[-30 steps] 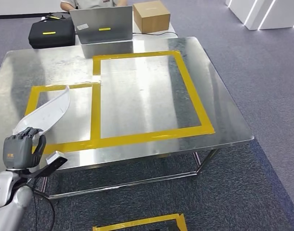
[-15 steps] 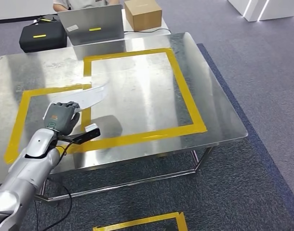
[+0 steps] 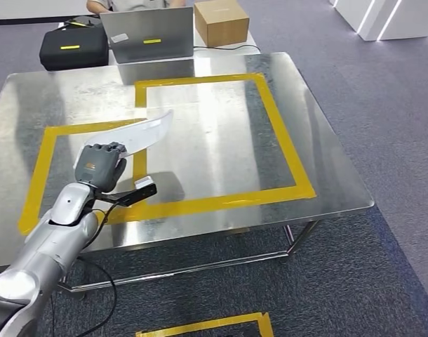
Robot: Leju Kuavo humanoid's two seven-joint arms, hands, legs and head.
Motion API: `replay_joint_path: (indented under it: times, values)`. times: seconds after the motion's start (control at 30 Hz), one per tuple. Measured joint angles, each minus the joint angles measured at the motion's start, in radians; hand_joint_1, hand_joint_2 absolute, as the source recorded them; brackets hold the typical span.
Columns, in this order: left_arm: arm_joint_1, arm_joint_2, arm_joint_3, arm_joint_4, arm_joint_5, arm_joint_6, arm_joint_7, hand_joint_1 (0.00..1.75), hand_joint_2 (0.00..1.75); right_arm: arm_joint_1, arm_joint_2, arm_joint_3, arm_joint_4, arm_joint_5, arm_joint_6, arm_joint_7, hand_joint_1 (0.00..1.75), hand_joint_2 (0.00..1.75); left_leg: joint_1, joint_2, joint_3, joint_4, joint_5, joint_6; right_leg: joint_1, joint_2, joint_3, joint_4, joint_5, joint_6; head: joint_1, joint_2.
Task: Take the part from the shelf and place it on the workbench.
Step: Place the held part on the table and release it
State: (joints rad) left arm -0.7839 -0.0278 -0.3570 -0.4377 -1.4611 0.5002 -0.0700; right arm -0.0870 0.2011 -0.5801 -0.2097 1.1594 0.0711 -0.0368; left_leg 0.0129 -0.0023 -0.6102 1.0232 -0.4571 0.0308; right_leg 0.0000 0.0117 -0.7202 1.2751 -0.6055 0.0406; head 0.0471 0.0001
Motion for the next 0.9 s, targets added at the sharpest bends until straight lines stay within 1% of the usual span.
replay_joint_path:
  times: [0.03, 0.07, 0.1, 0.13, 0.17, 0.2, 0.23, 0.3, 0.33, 0.37, 0.4, 0.47, 0.5, 0.53, 0.57, 0.6, 0.63, 0.67, 0.7, 0.73, 0.77, 0.83, 0.87, 0.9]
  values:
    - [0.002, 0.000, 0.000, 0.002, -0.001, 0.000, 0.006, 1.75, 1.75, 0.000, 0.000, 0.000, 0.000, -0.001, 0.000, 0.001, 0.00, 0.00, 0.000, 0.000, 0.000, 0.000, -0.001, 0.000, 0.000, 0.000, -0.011, 0.016, 0.007, 0.001, 0.000, 0.000]
    - [0.004, 0.002, 0.000, 0.003, -0.001, 0.000, 0.016, 1.75, 1.75, 0.000, -0.001, -0.001, -0.001, -0.001, 0.000, 0.001, 0.00, 0.00, -0.001, -0.001, 0.001, 0.000, -0.001, 0.000, 0.000, 0.000, -0.003, -0.008, 0.033, 0.000, 0.001, 0.000]
    - [0.005, 0.004, 0.000, 0.003, -0.003, 0.000, 0.030, 1.75, 1.75, 0.000, -0.001, -0.001, -0.001, -0.001, 0.000, 0.003, 0.00, 0.00, -0.001, -0.002, 0.003, 0.001, -0.002, -0.001, -0.001, 0.000, 0.022, -0.067, 0.070, -0.002, 0.001, 0.000]
    - [0.005, 0.010, 0.000, 0.004, -0.005, 0.000, 0.049, 1.75, 1.75, 0.001, -0.001, -0.002, -0.001, -0.001, 0.000, 0.004, 0.00, 0.00, -0.001, -0.002, 0.004, 0.001, -0.004, -0.004, -0.001, 0.000, 0.053, -0.134, 0.102, -0.004, 0.002, 0.000]
    - [0.005, 0.019, 0.000, 0.005, -0.007, 0.002, 0.070, 1.75, 1.75, 0.002, -0.001, -0.002, -0.001, -0.001, 0.000, 0.005, 0.00, 0.00, -0.003, -0.003, 0.004, 0.003, -0.006, -0.008, -0.001, 0.000, 0.083, -0.196, 0.122, -0.007, 0.002, 0.000]
    - [0.006, 0.031, 0.000, 0.006, -0.007, 0.007, 0.093, 1.75, 1.75, 0.004, -0.001, -0.002, 0.000, -0.001, 0.000, 0.006, 0.00, 0.00, -0.005, -0.002, 0.002, 0.005, -0.006, -0.013, -0.001, 0.001, 0.104, -0.236, 0.131, -0.011, 0.002, 0.000]
    - [0.009, 0.045, 0.001, 0.008, -0.006, 0.015, 0.113, 1.75, 1.75, 0.005, -0.001, -0.002, 0.000, -0.001, 0.000, 0.006, 0.00, 0.00, -0.006, -0.002, 0.000, 0.005, -0.006, -0.017, 0.000, 0.003, 0.113, -0.252, 0.128, -0.016, 0.001, 0.000]
    - [0.019, 0.073, 0.006, 0.014, 0.000, 0.040, 0.136, 1.75, 1.75, 0.006, 0.000, -0.002, 0.000, -0.001, 0.000, 0.005, 0.00, 0.00, -0.007, -0.001, -0.002, 0.005, -0.006, -0.027, 0.000, 0.004, 0.117, -0.256, 0.127, -0.027, 0.000, 0.000]
    - [0.024, 0.085, 0.009, 0.016, 0.003, 0.052, 0.140, 1.75, 1.75, 0.006, 0.000, -0.002, 0.001, -0.001, 0.000, 0.005, 0.00, 0.00, -0.007, 0.000, -0.004, 0.011, -0.012, -0.033, -0.002, 0.004, 0.118, -0.258, 0.128, -0.032, -0.001, 0.000]
    - [0.027, 0.096, 0.012, 0.018, 0.005, 0.063, 0.141, 1.75, 1.75, 0.006, 0.001, -0.002, 0.001, -0.001, 0.000, 0.005, 0.00, 0.00, -0.006, 0.000, -0.013, 0.033, -0.027, -0.038, -0.004, 0.002, 0.120, -0.260, 0.129, -0.038, -0.002, 0.000]
    - [0.031, 0.106, 0.015, 0.020, 0.007, 0.069, 0.142, 1.31, 1.75, 0.006, 0.002, -0.003, 0.001, -0.001, 0.000, 0.005, 0.00, 0.00, -0.005, 0.000, -0.030, 0.074, -0.051, -0.044, -0.006, 0.001, 0.123, -0.261, 0.128, -0.044, -0.004, 0.000]
    - [0.039, 0.121, 0.020, 0.025, 0.007, 0.075, 0.143, 0.44, 1.75, 0.006, 0.002, -0.003, 0.001, -0.001, 0.000, 0.005, 0.00, 0.00, -0.004, 0.000, -0.088, 0.204, -0.109, -0.051, -0.004, -0.001, 0.125, -0.261, 0.127, -0.050, -0.008, 0.000]
    - [0.045, 0.127, 0.022, 0.028, 0.007, 0.076, 0.145, 0.00, 1.75, 0.006, 0.002, -0.003, 0.001, -0.001, 0.000, 0.005, 0.00, 0.00, -0.004, 0.000, -0.115, 0.259, -0.127, -0.052, -0.004, -0.001, 0.125, -0.261, 0.126, -0.051, -0.008, 0.000]
    - [0.050, 0.131, 0.023, 0.030, 0.004, 0.080, 0.150, 0.00, 1.75, 0.006, 0.002, -0.004, 0.001, -0.001, 0.000, 0.005, 0.00, 0.00, -0.003, 0.000, -0.128, 0.285, -0.127, -0.052, -0.003, -0.001, 0.127, -0.261, 0.125, -0.052, -0.008, 0.000]
    - [0.055, 0.134, 0.025, 0.032, 0.002, 0.089, 0.155, 0.00, 1.31, 0.006, 0.002, -0.004, 0.001, 0.000, 0.000, 0.005, 0.00, 0.00, -0.003, 0.000, -0.124, 0.271, -0.107, -0.051, -0.003, 0.000, 0.128, -0.260, 0.124, -0.052, -0.008, 0.000]
    - [0.058, 0.138, 0.026, 0.033, -0.001, 0.105, 0.161, 0.00, 0.87, 0.006, 0.002, -0.004, 0.001, 0.000, 0.000, 0.005, 0.00, 0.00, -0.003, 0.000, -0.102, 0.221, -0.071, -0.048, -0.002, 0.000, 0.131, -0.260, 0.123, -0.052, -0.008, 0.000]
    - [0.061, 0.141, 0.029, 0.033, -0.002, 0.126, 0.167, 0.00, 0.44, 0.006, 0.002, -0.004, 0.001, 0.000, 0.000, 0.005, 0.00, 0.00, -0.004, 0.000, -0.072, 0.151, -0.033, -0.045, -0.002, 0.000, 0.133, -0.260, 0.121, -0.052, -0.008, 0.000]
    - [0.062, 0.144, 0.034, 0.033, -0.002, 0.145, 0.174, 0.00, 0.00, 0.005, 0.003, -0.005, 0.001, 0.000, 0.000, 0.005, 0.00, 0.00, -0.005, 0.000, -0.043, 0.087, -0.007, -0.042, 0.000, 0.001, 0.134, -0.259, 0.120, -0.050, -0.009, 0.000]
    - [0.063, 0.146, 0.041, 0.033, 0.000, 0.160, 0.178, 0.00, 0.00, 0.005, 0.003, -0.005, 0.001, 0.001, 0.000, 0.005, 0.00, 0.00, -0.007, 0.000, -0.021, 0.040, 0.006, -0.038, 0.002, 0.002, 0.133, -0.258, 0.119, -0.047, -0.009, 0.000]
    - [0.065, 0.148, 0.048, 0.032, 0.004, 0.169, 0.176, 0.00, 0.00, 0.006, 0.004, -0.005, 0.001, 0.001, 0.000, 0.005, 0.00, 0.00, -0.008, -0.001, -0.011, 0.015, 0.006, -0.035, 0.003, 0.002, 0.131, -0.258, 0.118, -0.043, -0.009, 0.000]
    - [0.070, 0.148, 0.058, 0.029, 0.012, 0.172, 0.165, 0.00, 0.00, 0.005, 0.004, -0.005, 0.001, 0.000, 0.000, 0.004, 0.00, 0.00, -0.010, -0.001, -0.008, 0.009, 0.002, -0.032, 0.004, 0.003, 0.130, -0.258, 0.119, -0.039, -0.009, 0.000]
    - [0.093, 0.145, 0.085, -0.001, 0.045, 0.174, 0.107, 0.00, 0.00, 0.005, 0.004, -0.007, 0.000, 0.000, 0.000, 0.005, 0.00, 0.00, -0.007, 0.000, -0.003, 0.002, 0.003, -0.023, 0.005, 0.002, 0.129, -0.258, 0.114, -0.028, -0.008, 0.000]
    - [0.109, 0.138, 0.106, -0.028, 0.072, 0.175, 0.061, 0.00, 0.00, 0.005, 0.003, -0.008, 0.000, -0.002, -0.001, 0.005, 0.00, 0.00, -0.004, 0.001, 0.000, -0.002, 0.006, -0.017, 0.006, 0.001, 0.122, -0.244, 0.100, -0.022, -0.007, 0.000]
    - [0.128, 0.128, 0.133, -0.061, 0.108, 0.175, 0.004, 0.00, 0.00, 0.005, 0.003, -0.009, 0.000, -0.003, -0.001, 0.005, 0.00, 0.00, -0.001, 0.002, 0.002, -0.005, 0.009, -0.011, 0.005, 0.000, 0.108, -0.210, 0.075, -0.016, -0.004, 0.000]
